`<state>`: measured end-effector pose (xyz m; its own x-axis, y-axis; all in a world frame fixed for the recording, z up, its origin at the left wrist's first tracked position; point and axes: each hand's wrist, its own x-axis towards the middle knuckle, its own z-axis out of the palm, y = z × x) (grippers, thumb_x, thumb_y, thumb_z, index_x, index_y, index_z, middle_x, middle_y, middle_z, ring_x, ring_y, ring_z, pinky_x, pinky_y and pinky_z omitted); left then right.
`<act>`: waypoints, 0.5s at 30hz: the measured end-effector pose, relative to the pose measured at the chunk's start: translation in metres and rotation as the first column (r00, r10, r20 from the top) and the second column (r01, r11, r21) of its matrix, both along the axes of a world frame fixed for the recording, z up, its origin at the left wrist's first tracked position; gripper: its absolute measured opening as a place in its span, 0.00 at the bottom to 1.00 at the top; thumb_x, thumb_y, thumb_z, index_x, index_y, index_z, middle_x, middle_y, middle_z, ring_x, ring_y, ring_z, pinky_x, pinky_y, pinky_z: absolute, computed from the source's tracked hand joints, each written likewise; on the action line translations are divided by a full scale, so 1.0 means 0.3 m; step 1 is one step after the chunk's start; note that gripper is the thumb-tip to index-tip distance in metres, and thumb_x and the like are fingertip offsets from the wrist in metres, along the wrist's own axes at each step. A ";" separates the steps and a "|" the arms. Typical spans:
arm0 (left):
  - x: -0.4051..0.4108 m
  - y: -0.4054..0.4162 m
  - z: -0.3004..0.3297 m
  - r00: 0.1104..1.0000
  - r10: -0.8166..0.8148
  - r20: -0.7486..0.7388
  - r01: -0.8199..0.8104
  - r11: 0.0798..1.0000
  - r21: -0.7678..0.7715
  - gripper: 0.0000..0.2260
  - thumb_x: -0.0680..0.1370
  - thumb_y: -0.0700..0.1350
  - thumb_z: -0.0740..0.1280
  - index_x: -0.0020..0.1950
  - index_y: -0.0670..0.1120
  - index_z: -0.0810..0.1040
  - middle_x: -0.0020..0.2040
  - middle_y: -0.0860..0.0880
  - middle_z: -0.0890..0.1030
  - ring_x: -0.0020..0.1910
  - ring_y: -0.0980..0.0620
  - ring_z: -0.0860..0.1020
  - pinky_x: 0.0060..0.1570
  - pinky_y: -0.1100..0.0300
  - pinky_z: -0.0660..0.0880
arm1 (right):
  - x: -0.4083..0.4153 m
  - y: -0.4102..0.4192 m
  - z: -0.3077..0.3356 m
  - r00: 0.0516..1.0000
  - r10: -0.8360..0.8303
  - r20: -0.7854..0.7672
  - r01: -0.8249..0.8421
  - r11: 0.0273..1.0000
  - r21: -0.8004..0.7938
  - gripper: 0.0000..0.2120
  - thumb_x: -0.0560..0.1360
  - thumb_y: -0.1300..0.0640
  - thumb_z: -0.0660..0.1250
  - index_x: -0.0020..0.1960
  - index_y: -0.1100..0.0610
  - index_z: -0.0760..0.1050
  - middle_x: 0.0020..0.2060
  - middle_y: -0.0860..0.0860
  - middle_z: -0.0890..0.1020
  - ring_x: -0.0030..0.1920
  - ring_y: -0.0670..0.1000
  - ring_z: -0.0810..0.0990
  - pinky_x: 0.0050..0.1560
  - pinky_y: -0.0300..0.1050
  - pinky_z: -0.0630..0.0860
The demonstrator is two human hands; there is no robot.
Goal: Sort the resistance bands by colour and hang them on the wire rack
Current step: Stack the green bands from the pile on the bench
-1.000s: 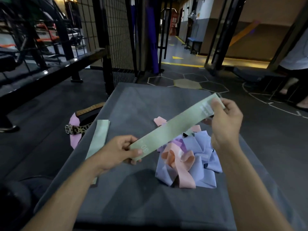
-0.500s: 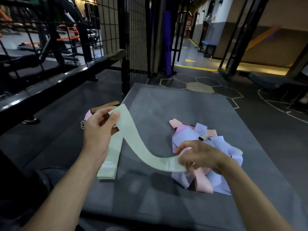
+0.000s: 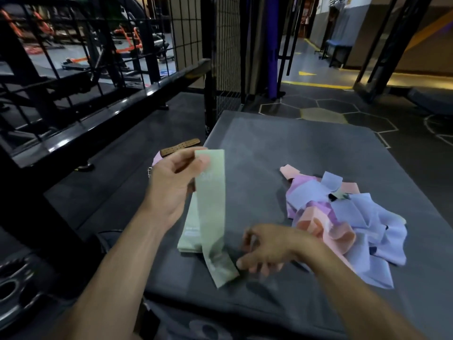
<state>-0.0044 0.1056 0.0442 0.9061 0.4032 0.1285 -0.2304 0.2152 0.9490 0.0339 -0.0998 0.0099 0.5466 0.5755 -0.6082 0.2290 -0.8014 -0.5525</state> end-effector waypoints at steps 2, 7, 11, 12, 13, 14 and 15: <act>-0.006 -0.021 0.002 0.994 -0.107 -0.012 0.107 0.992 0.068 0.09 0.72 0.43 0.74 0.51 0.47 0.84 0.45 0.48 0.85 0.40 0.53 0.81 0.38 0.61 0.78 | 0.038 -0.014 0.030 0.990 -0.090 0.111 0.066 0.977 0.205 0.13 0.74 0.49 0.75 0.55 0.53 0.77 0.47 0.55 0.86 0.39 0.53 0.85 0.35 0.43 0.78; 0.000 -0.047 -0.015 0.978 -0.207 -0.003 0.204 0.963 0.178 0.12 0.71 0.46 0.75 0.53 0.45 0.84 0.48 0.44 0.84 0.46 0.49 0.81 0.48 0.54 0.80 | 0.074 -0.010 0.146 0.943 -0.330 0.051 0.149 0.553 0.820 0.15 0.73 0.52 0.72 0.57 0.58 0.79 0.48 0.52 0.84 0.46 0.50 0.81 0.47 0.43 0.77; 0.011 -0.052 -0.027 0.977 -0.213 0.000 0.210 0.961 0.182 0.14 0.73 0.46 0.73 0.56 0.43 0.82 0.50 0.44 0.85 0.49 0.48 0.83 0.53 0.51 0.81 | 0.085 0.026 0.145 0.903 -0.405 0.141 0.058 0.442 0.895 0.02 0.76 0.62 0.72 0.47 0.60 0.81 0.37 0.53 0.82 0.40 0.49 0.79 0.43 0.40 0.76; 0.013 -0.047 -0.031 0.972 -0.236 -0.011 0.233 0.948 0.218 0.14 0.74 0.45 0.73 0.58 0.42 0.82 0.52 0.45 0.86 0.52 0.48 0.83 0.55 0.51 0.81 | 0.087 0.031 0.150 0.893 -0.421 0.157 0.042 0.428 0.903 0.01 0.76 0.64 0.72 0.47 0.61 0.80 0.36 0.55 0.82 0.39 0.50 0.79 0.42 0.40 0.76; 0.015 -0.039 -0.041 0.962 -0.271 -0.035 0.271 0.925 0.267 0.14 0.76 0.42 0.73 0.60 0.42 0.81 0.54 0.46 0.86 0.55 0.48 0.83 0.58 0.52 0.80 | 0.089 0.034 0.159 0.880 -0.440 0.177 0.023 0.413 0.910 0.01 0.76 0.65 0.72 0.48 0.62 0.80 0.37 0.56 0.82 0.39 0.50 0.79 0.41 0.40 0.76; 0.017 -0.029 -0.057 0.949 -0.306 -0.078 0.314 0.891 0.328 0.14 0.77 0.39 0.72 0.62 0.41 0.80 0.56 0.46 0.85 0.58 0.48 0.83 0.60 0.53 0.79 | 0.092 0.037 0.171 0.863 -0.465 0.197 0.002 0.393 0.919 0.01 0.76 0.65 0.71 0.48 0.62 0.80 0.37 0.55 0.82 0.38 0.50 0.80 0.41 0.40 0.76; 0.020 -0.018 -0.079 0.933 -0.334 -0.138 0.361 0.846 0.391 0.13 0.78 0.38 0.71 0.63 0.41 0.80 0.57 0.47 0.85 0.59 0.48 0.83 0.61 0.53 0.78 | 0.095 0.039 0.184 0.844 -0.493 0.212 -0.018 0.369 0.929 0.02 0.76 0.65 0.72 0.48 0.61 0.80 0.37 0.53 0.83 0.37 0.50 0.80 0.40 0.39 0.76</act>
